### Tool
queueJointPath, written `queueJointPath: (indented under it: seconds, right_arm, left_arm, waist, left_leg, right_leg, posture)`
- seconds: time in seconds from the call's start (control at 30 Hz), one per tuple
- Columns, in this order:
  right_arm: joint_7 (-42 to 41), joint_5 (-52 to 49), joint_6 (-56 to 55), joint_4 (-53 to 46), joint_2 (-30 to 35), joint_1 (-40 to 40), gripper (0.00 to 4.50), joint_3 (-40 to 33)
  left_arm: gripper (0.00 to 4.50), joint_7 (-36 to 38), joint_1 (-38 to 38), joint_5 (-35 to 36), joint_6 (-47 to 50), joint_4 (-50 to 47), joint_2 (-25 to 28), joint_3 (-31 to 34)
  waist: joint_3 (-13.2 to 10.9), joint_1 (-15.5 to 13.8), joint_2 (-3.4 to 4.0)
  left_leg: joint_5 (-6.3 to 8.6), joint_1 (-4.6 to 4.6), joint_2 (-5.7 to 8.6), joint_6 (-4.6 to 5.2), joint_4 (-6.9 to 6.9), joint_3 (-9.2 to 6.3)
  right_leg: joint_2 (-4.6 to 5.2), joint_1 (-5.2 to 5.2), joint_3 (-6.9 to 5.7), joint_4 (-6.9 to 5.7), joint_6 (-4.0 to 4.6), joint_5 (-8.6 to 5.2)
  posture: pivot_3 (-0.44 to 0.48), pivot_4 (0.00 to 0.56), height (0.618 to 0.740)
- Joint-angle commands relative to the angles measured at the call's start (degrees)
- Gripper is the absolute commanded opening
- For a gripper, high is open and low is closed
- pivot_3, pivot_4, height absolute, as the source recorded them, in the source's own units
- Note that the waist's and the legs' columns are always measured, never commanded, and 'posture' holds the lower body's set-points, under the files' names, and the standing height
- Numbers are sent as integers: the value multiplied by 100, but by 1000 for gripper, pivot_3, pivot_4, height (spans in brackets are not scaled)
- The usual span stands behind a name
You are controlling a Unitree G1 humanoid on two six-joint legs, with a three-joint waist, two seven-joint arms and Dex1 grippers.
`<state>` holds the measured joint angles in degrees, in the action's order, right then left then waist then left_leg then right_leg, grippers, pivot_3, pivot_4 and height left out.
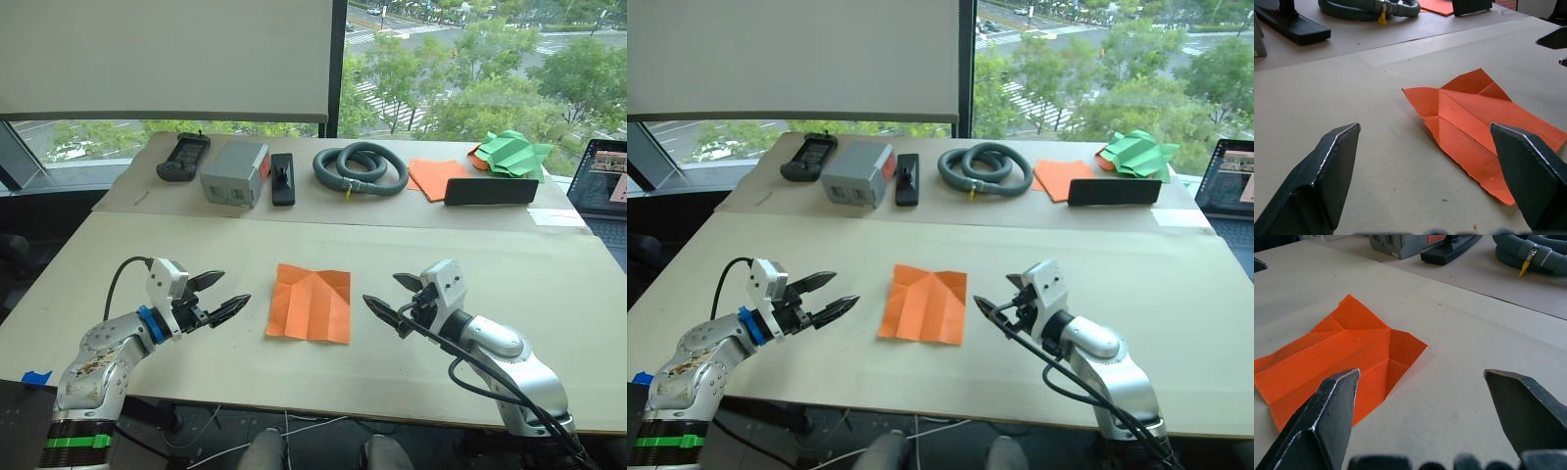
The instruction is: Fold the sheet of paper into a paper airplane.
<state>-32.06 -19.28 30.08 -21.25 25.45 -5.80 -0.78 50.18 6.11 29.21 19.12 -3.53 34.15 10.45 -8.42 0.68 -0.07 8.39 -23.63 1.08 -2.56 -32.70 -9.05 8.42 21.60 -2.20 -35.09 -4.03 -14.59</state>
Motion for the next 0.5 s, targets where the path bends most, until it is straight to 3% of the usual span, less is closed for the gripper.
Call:
queueJointPath:
  seconds: [0.03, 0.37, 0.5]
  right_arm:
    - [-1, 3, -222, -104, -11, -89, 4482, -40]
    - [30, 76, -240, -69, -40, -69, 4482, -3]
    - [51, 124, -247, -44, -68, -65, 4500, 27]
  left_arm:
    - [4500, 15, 166, -60, -172, -2, 24, 60]
    - [4500, 48, 465, -145, 25, 27, -57, -196]
    - [3338, 182, 911, -378, -154, 243, -379, -725]
  waist:
    - [0, 0, 0]
    - [0, 0, 0]
    - [0, -34, 0]
  left_leg:
    - [0, 0, 0, 0, 0, 0]
    - [-1, 4, 0, 1, 0, 0]
    - [-1, 6, 1, 1, -1, 1]
  right_leg:
    - [0, 0, 0, 0, 0, 0]
    - [0, -4, -1, -2, -1, 0]
    - [-1, -18, -3, 1, -2, 1]
  posture:
    - [0, 150, 702]
    - [0, 150, 702]
    - [0, 150, 702]
